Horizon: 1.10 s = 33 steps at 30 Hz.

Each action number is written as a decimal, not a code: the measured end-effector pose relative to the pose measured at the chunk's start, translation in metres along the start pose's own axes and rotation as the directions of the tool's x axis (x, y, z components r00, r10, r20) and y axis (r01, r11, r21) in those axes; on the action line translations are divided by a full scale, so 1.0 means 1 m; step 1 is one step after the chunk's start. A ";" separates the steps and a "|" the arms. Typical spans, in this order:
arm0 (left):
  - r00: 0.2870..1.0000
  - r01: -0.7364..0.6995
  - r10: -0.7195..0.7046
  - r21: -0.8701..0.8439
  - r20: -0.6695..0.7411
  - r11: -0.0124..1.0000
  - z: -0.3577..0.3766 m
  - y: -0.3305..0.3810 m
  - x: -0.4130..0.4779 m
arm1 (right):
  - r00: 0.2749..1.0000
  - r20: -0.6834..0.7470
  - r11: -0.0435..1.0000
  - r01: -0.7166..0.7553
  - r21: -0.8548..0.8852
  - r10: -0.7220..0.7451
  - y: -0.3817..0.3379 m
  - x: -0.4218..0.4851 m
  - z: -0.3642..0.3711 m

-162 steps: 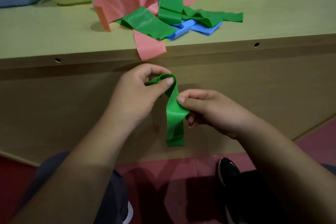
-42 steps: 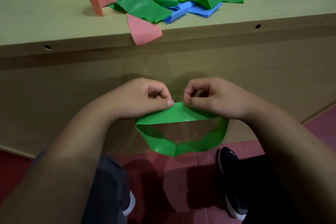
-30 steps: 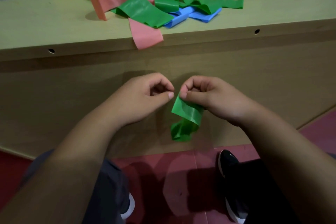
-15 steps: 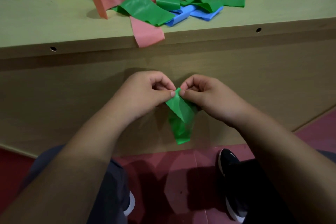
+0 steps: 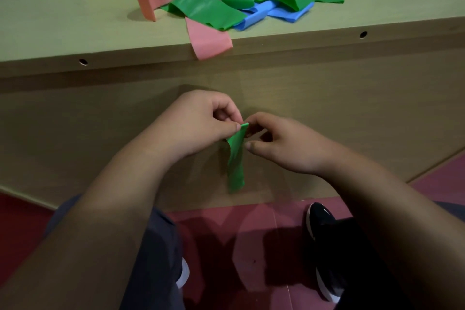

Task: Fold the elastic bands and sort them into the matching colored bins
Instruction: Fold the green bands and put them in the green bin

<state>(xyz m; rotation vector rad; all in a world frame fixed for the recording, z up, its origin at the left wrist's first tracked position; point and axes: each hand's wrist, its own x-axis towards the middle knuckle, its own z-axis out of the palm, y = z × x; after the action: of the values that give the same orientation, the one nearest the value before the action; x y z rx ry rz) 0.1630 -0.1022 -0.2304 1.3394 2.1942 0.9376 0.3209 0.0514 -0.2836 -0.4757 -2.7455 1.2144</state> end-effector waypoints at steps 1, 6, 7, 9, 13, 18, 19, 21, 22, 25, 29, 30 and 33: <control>1.000 -0.007 0.007 -0.005 0.003 1.000 -0.002 0.001 -0.001 | 1.000 -0.004 1.000 0.011 0.021 -0.011 -0.002 -0.001 0.000; 0.999 -0.043 0.043 -0.036 0.005 0.998 -0.012 0.003 -0.006 | 0.998 -0.035 0.978 0.059 0.200 -0.052 -0.005 0.001 0.000; 0.999 -0.049 0.049 -0.049 0.000 0.998 -0.014 0.003 -0.008 | 0.998 -0.038 0.973 0.065 0.221 -0.057 -0.006 0.000 -0.001; 0.998 -0.067 0.066 -0.058 -0.018 0.996 -0.016 0.005 -0.011 | 0.996 -0.045 0.964 0.082 0.253 -0.073 -0.009 0.000 -0.001; 0.993 -0.087 0.085 -0.022 -0.079 0.996 -0.020 0.005 -0.016 | 0.996 -0.049 0.950 0.088 0.299 -0.077 -0.011 -0.001 -0.001; 0.984 -0.114 0.115 0.014 -0.137 0.993 -0.023 -0.001 -0.020 | 0.993 -0.053 0.920 0.121 0.374 -0.109 -0.014 0.000 0.002; 0.982 -0.117 0.117 0.008 -0.151 0.993 -0.023 -0.001 -0.021 | 0.992 -0.054 0.917 0.127 0.379 -0.116 -0.015 0.000 0.002; 0.975 -0.132 0.131 0.004 -0.178 0.991 -0.023 0.001 -0.023 | 0.990 -0.056 0.912 0.142 0.384 -0.131 -0.017 0.000 0.002; 0.971 -0.142 0.141 0.007 -0.191 0.990 -0.022 0.002 -0.024 | 0.989 -0.059 0.907 0.148 0.395 -0.136 -0.018 -0.001 0.002; 0.963 -0.164 0.154 -0.030 -0.221 0.986 -0.023 0.004 -0.025 | 0.985 -0.090 0.877 0.173 0.449 -0.149 -0.026 -0.002 0.000; 0.947 -0.187 0.146 -0.121 -0.285 0.975 -0.023 0.009 -0.027 | 0.975 -0.177 0.848 0.206 0.489 -0.135 -0.039 -0.004 -0.006; 0.942 -0.196 0.149 -0.135 -0.299 0.971 -0.024 0.012 -0.028 | 0.972 -0.198 0.843 0.209 0.496 -0.125 -0.042 -0.005 -0.008; 0.924 -0.233 0.185 -0.107 -0.334 0.967 -0.027 0.022 -0.031 | 0.961 -0.253 0.843 0.225 0.489 -0.110 -0.051 -0.008 -0.014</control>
<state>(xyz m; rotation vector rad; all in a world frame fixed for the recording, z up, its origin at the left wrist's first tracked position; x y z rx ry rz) 0.1740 -0.1317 -0.1956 1.4572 2.1861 1.4607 0.3194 0.0264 -0.2363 -0.2749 -2.1053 1.6548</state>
